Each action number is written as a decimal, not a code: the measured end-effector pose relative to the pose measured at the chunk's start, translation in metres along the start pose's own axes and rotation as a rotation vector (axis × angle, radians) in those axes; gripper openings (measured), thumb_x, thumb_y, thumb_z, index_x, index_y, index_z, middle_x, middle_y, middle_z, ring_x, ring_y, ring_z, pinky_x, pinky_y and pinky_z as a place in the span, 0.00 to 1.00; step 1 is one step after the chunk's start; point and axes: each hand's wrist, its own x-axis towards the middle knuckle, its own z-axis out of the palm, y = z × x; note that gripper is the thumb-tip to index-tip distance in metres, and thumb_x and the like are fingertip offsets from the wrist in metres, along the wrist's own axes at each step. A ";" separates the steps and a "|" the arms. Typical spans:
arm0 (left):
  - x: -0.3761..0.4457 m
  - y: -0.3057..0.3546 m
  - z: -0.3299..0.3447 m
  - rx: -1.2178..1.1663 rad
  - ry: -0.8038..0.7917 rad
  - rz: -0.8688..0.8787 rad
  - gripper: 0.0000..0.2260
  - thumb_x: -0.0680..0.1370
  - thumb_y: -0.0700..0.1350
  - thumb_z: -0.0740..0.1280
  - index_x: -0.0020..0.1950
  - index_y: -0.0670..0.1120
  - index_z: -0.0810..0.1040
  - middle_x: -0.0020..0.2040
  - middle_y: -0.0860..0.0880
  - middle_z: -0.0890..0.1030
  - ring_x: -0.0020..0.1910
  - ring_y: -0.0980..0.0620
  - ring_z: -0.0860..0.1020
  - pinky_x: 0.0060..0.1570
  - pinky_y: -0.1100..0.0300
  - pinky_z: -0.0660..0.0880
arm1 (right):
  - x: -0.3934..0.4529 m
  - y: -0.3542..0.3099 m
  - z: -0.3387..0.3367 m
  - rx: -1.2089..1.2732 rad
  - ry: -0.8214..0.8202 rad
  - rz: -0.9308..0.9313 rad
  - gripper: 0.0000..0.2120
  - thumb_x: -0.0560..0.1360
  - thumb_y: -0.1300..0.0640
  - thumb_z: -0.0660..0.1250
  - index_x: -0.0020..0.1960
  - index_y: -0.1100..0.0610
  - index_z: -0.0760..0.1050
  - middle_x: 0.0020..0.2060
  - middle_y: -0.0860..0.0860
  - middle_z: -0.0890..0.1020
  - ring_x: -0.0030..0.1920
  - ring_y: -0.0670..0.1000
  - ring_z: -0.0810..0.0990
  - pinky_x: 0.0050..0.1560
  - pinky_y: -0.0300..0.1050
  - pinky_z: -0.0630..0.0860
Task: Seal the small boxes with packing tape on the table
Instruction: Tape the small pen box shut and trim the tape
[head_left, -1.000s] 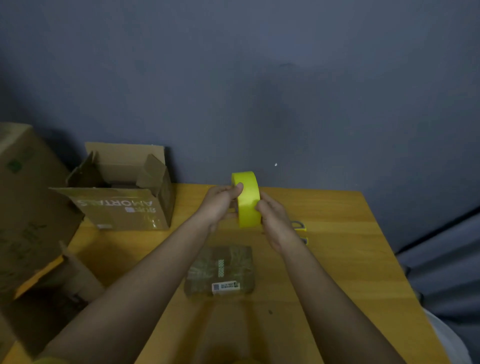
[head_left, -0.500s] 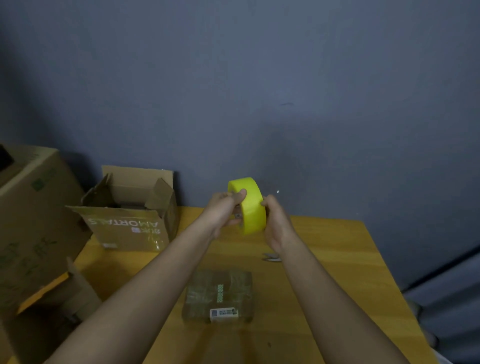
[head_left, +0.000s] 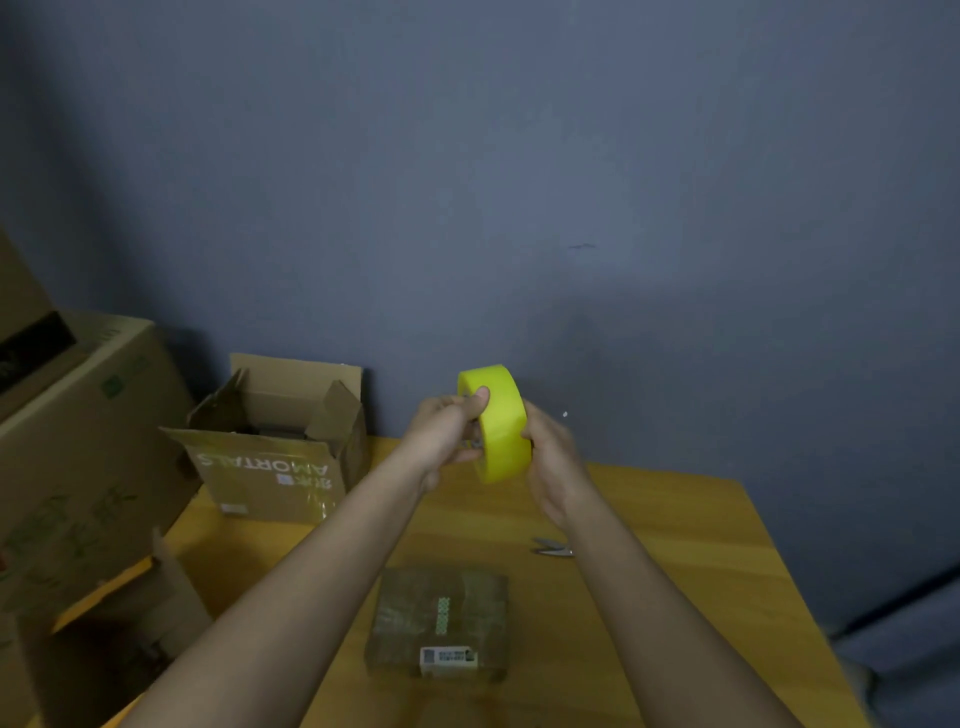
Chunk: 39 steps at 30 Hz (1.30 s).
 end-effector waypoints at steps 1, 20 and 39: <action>0.000 0.002 0.000 -0.001 0.001 -0.002 0.10 0.80 0.49 0.64 0.54 0.42 0.76 0.47 0.42 0.77 0.45 0.49 0.76 0.35 0.63 0.79 | 0.001 -0.001 -0.001 -0.005 -0.014 -0.013 0.15 0.71 0.58 0.61 0.55 0.56 0.81 0.45 0.54 0.84 0.45 0.49 0.81 0.45 0.43 0.76; -0.015 0.009 0.010 -0.017 -0.034 0.049 0.09 0.81 0.47 0.63 0.54 0.42 0.74 0.46 0.43 0.76 0.43 0.50 0.75 0.36 0.63 0.79 | -0.017 -0.014 0.003 0.043 0.026 -0.051 0.23 0.61 0.58 0.60 0.53 0.58 0.81 0.38 0.52 0.84 0.39 0.48 0.81 0.38 0.39 0.74; -0.032 0.011 0.010 -0.010 -0.020 0.044 0.09 0.81 0.46 0.62 0.55 0.41 0.74 0.48 0.42 0.77 0.41 0.52 0.76 0.31 0.65 0.78 | -0.028 -0.003 0.004 0.088 0.020 -0.116 0.26 0.60 0.61 0.57 0.55 0.53 0.80 0.46 0.50 0.85 0.47 0.50 0.81 0.47 0.47 0.74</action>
